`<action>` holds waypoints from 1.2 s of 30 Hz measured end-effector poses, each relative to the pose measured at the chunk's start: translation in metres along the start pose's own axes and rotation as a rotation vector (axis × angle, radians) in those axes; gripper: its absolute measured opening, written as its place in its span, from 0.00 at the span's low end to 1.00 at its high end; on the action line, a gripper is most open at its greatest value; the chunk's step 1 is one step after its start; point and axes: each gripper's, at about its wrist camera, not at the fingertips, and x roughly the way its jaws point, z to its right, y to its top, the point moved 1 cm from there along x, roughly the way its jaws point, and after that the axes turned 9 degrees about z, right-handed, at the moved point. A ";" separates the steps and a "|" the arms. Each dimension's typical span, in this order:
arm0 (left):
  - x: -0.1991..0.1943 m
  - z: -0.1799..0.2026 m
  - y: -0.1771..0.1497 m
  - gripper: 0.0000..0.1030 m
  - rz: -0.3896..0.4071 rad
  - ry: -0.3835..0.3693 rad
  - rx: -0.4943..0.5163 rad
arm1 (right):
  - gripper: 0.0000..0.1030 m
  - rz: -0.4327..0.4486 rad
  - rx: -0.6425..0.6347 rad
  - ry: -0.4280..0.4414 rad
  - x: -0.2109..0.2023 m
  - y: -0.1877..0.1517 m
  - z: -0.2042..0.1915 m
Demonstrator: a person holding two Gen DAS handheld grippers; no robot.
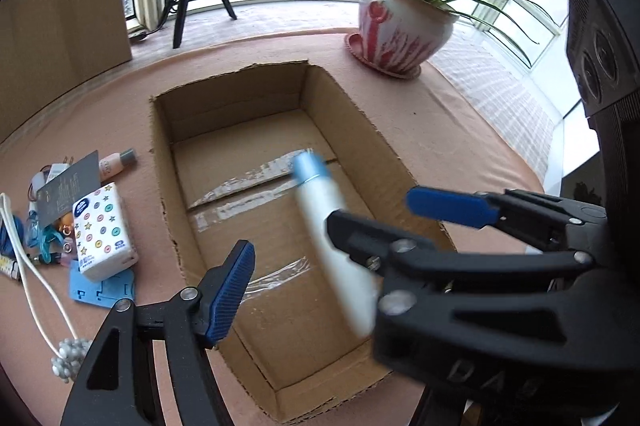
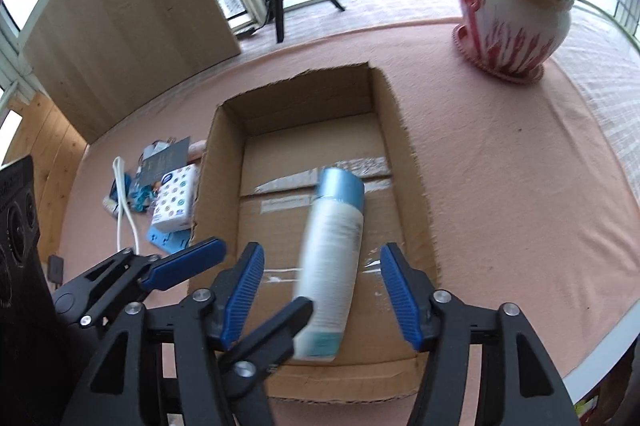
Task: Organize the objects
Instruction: 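Carry the sunscreen bottle into the cardboard box and open the right gripper, then move the right tool to the white dotted tissue pack and grasp it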
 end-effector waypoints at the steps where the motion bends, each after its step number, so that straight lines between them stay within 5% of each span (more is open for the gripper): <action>1: -0.001 -0.002 0.000 0.70 0.002 0.007 -0.003 | 0.56 0.000 0.001 0.001 -0.001 0.000 0.000; 12: -0.033 -0.029 -0.008 0.70 0.026 0.095 -0.030 | 0.56 0.037 -0.033 0.019 -0.006 -0.007 -0.023; 20: -0.057 -0.058 -0.017 0.70 0.048 0.146 -0.065 | 0.56 0.143 -0.016 0.042 -0.014 -0.008 -0.043; 36: -0.107 -0.188 -0.076 0.70 0.017 0.318 -0.274 | 0.56 0.071 -0.104 0.115 0.003 -0.011 -0.109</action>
